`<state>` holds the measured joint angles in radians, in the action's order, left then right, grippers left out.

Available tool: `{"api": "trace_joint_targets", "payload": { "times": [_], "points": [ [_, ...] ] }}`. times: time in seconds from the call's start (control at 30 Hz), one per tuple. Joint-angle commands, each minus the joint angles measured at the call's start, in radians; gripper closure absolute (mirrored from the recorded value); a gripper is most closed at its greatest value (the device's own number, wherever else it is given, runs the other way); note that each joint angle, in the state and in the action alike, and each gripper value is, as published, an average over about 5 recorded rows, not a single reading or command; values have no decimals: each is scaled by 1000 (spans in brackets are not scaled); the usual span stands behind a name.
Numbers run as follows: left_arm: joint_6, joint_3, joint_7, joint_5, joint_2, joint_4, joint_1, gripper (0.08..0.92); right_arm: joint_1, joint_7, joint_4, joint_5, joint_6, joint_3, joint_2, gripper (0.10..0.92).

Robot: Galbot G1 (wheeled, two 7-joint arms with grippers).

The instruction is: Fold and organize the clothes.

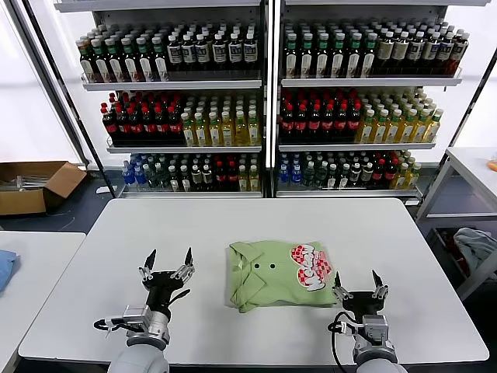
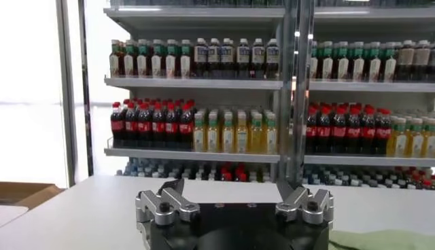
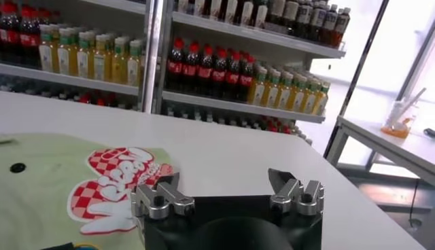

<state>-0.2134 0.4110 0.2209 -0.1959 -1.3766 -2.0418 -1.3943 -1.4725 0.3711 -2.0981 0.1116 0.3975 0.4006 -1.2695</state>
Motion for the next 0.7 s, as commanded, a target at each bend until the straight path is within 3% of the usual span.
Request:
{"api": "trace_joint_targets", "payload": {
  "times": [0.03, 0.7],
  "points": [
    [-14, 14, -38, 24, 3, -23, -16, 177, -13, -2, -18, 10, -3, 6, 0, 203],
    [-16, 4, -43, -9, 0, -30, -21, 177, -30, -5, -41, 6, -9, 23, -1, 203]
  ]
}}
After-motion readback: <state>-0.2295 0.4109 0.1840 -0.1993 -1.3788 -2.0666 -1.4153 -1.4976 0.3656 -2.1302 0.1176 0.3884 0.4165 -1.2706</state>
